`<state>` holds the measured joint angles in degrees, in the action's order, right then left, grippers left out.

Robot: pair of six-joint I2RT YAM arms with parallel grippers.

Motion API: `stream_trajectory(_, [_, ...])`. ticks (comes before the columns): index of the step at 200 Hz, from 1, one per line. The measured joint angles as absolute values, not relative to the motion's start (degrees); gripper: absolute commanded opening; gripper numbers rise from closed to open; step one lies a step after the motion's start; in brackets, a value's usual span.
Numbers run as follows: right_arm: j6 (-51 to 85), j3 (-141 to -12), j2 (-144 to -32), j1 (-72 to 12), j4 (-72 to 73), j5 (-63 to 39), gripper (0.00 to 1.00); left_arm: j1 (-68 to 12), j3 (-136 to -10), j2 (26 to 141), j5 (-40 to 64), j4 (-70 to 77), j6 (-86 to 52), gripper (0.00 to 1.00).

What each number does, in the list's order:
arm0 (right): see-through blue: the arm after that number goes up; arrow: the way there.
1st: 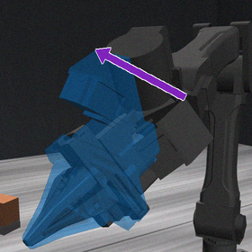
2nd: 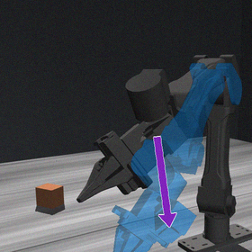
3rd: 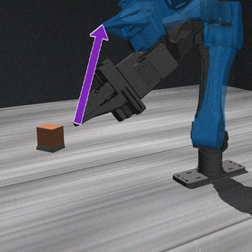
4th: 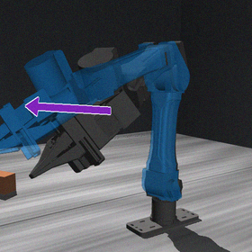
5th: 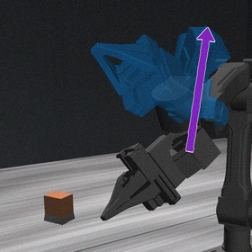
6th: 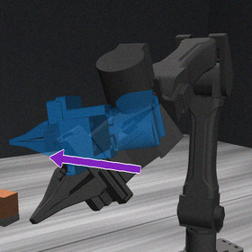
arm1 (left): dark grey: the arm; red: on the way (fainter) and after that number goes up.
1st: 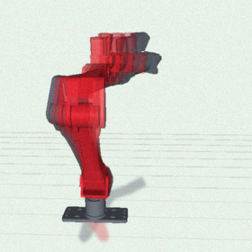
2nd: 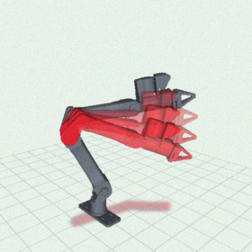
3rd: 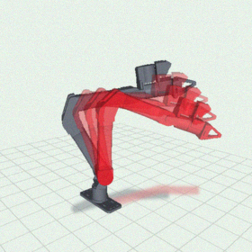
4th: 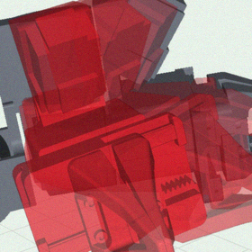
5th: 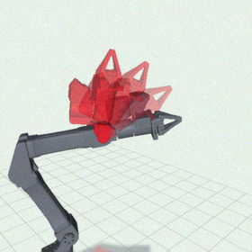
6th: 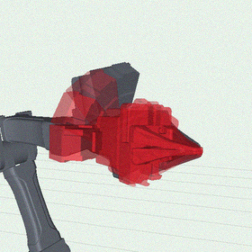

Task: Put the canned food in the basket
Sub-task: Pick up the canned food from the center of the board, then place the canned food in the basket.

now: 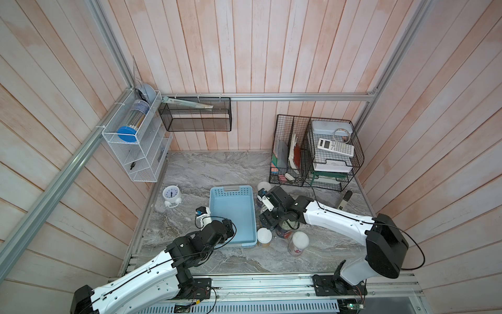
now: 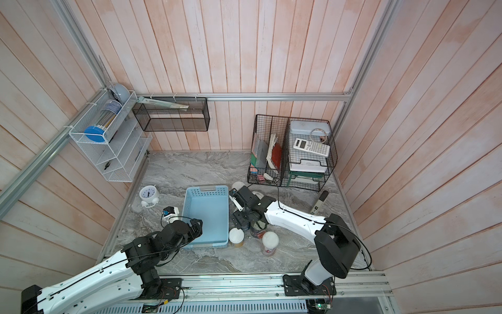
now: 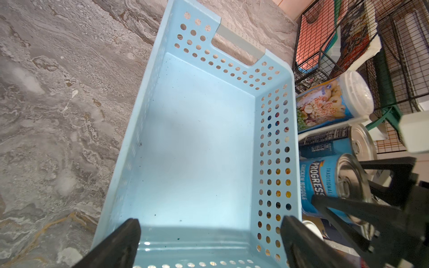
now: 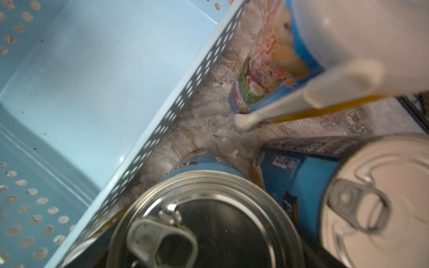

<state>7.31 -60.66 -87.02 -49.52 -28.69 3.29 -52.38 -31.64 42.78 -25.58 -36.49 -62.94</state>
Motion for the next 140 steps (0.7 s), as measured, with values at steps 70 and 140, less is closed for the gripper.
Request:
stream_trajectory(70, [8.6,-62.4,-76.2,-51.0,-33.1,3.2,0.64,-46.8,-33.8,42.8,-25.7,-37.3,-59.0,1.0])
stream_trajectory(140, [8.7,-77.0,-79.6,-54.3,-34.2,-2.5,0.63,-38.3,-34.3,43.2,-22.9,-36.4,-54.3,1.0])
